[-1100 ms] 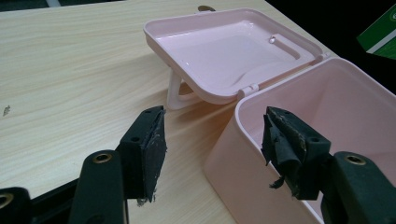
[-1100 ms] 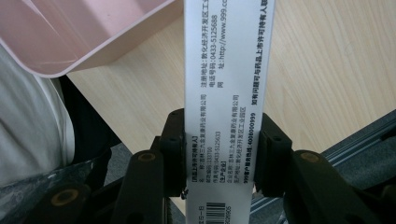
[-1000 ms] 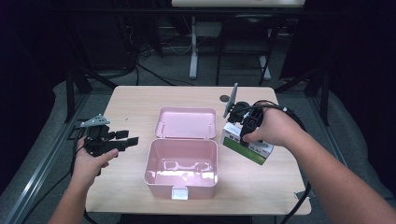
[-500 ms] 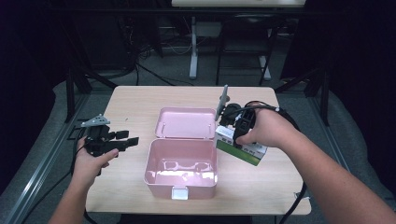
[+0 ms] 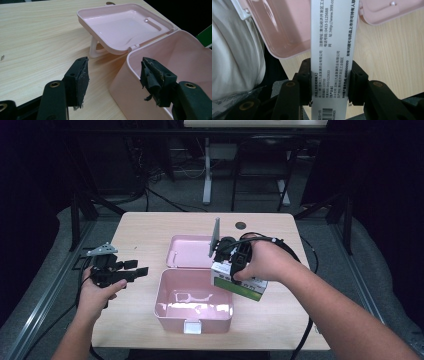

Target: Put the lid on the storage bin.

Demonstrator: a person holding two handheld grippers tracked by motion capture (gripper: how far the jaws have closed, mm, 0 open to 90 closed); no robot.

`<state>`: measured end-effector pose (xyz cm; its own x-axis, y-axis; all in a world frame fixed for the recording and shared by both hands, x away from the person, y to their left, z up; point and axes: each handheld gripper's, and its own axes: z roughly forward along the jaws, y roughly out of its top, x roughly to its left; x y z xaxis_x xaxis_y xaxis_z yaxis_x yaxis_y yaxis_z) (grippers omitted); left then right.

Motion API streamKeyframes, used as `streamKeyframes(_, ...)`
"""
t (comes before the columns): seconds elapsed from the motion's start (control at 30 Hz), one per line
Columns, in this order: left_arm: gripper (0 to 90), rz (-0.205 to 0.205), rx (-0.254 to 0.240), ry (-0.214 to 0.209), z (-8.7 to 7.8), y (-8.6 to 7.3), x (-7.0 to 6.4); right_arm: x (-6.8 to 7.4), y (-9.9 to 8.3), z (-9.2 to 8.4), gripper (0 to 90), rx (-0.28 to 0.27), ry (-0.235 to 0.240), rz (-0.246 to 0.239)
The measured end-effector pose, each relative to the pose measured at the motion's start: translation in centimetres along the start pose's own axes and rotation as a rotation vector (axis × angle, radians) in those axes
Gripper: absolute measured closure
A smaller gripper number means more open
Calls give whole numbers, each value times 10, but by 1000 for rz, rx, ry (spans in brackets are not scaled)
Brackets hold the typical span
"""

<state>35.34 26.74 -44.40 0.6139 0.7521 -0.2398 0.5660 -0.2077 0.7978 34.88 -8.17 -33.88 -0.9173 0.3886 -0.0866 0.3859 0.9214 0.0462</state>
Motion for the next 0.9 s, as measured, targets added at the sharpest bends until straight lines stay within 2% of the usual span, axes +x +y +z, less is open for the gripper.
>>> streamKeyframes(0.13, 393, 1, 5, 1, 0, 0, 0, 9, 13, -2, 616, -19, 3, -34)
streamKeyframes(0.47, 392, -3, -4, -3, -2, 0, 1, 27, 40, -6, 616, -23, 5, -107)
streamKeyframes(0.9, 393, -1, -3, -4, -2, 0, 2, 42, 62, -2, 616, -35, 8, -169)
